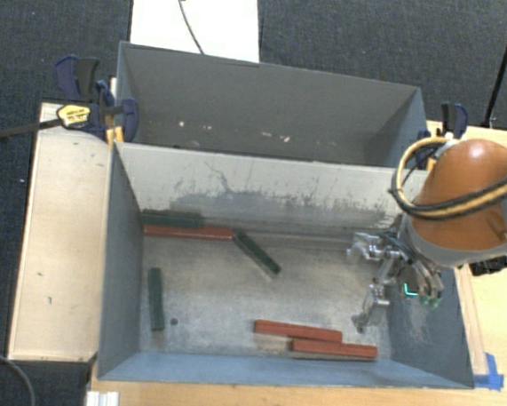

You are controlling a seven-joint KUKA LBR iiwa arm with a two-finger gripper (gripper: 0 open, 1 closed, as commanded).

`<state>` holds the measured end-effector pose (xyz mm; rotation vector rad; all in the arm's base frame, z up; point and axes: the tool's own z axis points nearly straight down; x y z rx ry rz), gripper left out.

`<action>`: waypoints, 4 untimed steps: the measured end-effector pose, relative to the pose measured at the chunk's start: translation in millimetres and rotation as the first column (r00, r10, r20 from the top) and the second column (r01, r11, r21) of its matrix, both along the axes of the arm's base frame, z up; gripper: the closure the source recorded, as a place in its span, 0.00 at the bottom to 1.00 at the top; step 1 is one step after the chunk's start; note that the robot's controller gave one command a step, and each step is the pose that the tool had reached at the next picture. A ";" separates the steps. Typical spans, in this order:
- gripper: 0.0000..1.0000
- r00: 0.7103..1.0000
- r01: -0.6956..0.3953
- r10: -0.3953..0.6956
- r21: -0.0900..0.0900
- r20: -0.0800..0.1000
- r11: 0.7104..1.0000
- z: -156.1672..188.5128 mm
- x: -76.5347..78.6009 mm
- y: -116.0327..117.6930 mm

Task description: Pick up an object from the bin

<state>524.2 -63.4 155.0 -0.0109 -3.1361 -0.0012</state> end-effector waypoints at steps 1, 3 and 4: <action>0.00 0.998 -0.065 0.065 0.001 0.000 0.998 -82.3 -24.7 36.7; 0.00 0.998 -0.068 0.068 -0.001 0.008 0.998 -78.4 -21.9 35.1; 1.00 0.997 -0.071 0.071 -0.001 0.006 0.998 -79.0 -22.4 35.0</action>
Offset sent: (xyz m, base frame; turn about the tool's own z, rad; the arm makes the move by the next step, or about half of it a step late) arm -0.0228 0.0350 -0.0791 -0.0620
